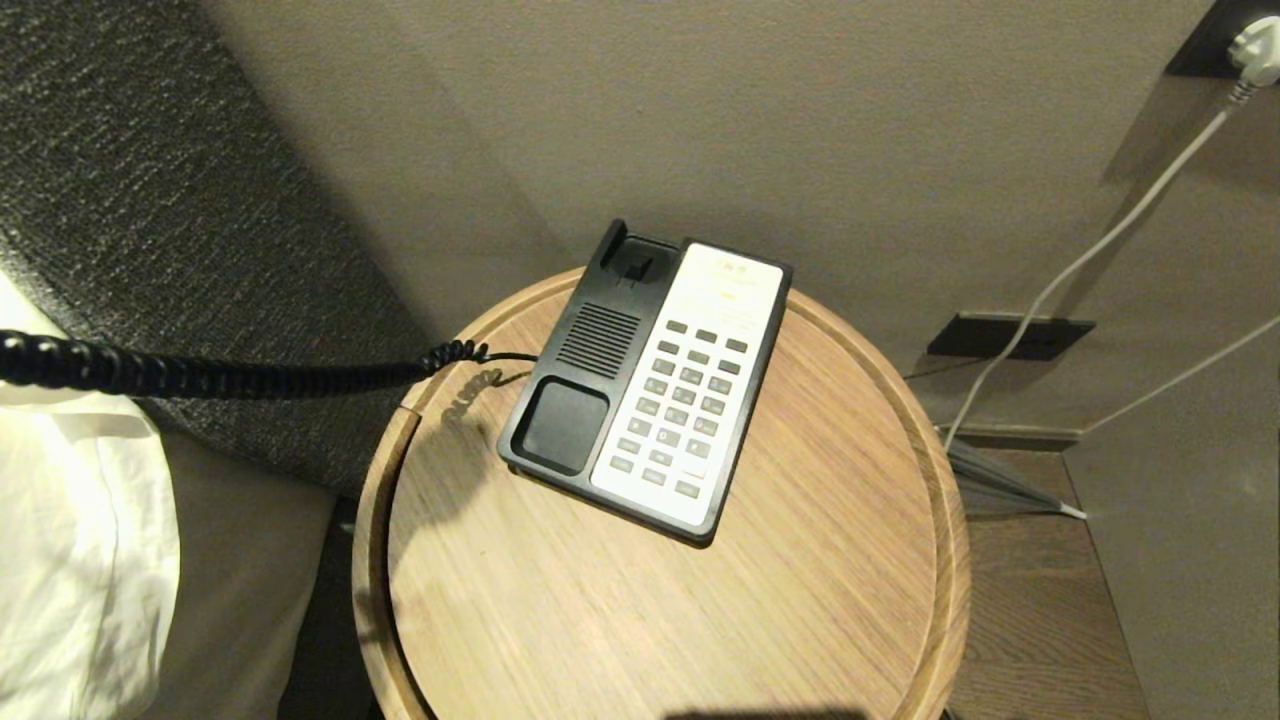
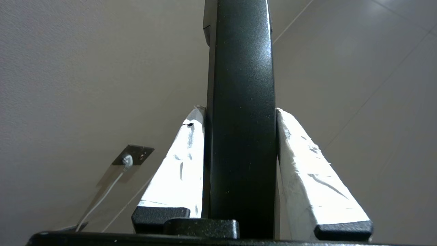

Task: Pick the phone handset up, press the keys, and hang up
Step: Dial the number

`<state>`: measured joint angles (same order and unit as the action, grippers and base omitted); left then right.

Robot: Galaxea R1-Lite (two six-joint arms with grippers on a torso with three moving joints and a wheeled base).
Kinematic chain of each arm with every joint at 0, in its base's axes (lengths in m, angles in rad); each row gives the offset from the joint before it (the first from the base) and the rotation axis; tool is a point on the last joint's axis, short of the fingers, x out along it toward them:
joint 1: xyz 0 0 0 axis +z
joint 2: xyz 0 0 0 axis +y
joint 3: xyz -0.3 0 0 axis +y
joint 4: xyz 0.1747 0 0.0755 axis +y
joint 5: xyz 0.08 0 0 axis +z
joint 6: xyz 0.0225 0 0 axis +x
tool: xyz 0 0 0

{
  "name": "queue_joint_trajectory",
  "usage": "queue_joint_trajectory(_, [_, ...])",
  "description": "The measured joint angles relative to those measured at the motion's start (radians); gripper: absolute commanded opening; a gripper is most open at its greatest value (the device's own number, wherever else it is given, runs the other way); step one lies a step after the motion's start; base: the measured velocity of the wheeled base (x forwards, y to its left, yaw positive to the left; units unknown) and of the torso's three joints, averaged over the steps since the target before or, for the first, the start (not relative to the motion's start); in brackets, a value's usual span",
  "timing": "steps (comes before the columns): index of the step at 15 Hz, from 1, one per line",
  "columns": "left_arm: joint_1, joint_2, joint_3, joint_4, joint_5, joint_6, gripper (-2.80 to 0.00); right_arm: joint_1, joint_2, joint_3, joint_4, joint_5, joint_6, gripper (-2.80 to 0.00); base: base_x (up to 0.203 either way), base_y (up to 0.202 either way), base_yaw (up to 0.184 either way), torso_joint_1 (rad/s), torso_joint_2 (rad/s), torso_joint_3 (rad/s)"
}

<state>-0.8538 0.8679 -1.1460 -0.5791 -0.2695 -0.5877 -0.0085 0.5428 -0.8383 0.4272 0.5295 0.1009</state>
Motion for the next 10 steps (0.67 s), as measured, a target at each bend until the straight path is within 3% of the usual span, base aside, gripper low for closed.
queue_joint_trajectory(3, [-0.001, -0.001, 0.009, -0.001, 0.007, -0.003, -2.80, 0.057, 0.353, -0.104, -0.081, -0.004, -0.029, -2.80, 0.000, 0.000, 0.000, 0.000, 0.00, 0.000])
queue_joint_trajectory(5, [-0.001, -0.004, 0.015, -0.001, 0.007, -0.005, -2.80, 0.192, 0.531, -0.194, -0.120, -0.052, -0.004, -2.80, 0.000, 0.000, 0.000, 0.000, 0.00, 0.000])
queue_joint_trajectory(8, [0.000, -0.015, 0.018, -0.001, 0.007, -0.017, -2.80, 0.409, 0.711, -0.299, -0.167, -0.149, 0.101, -2.80, 0.000, 0.000, 0.000, 0.000, 0.00, 0.000])
queue_joint_trajectory(10, [-0.001, -0.022, 0.035, -0.002, 0.012, -0.019, -2.80, 0.496, 0.797, -0.334, -0.240, -0.219, 0.154, -2.80, 0.000, 0.000, 0.000, 0.000, 0.00, 0.000])
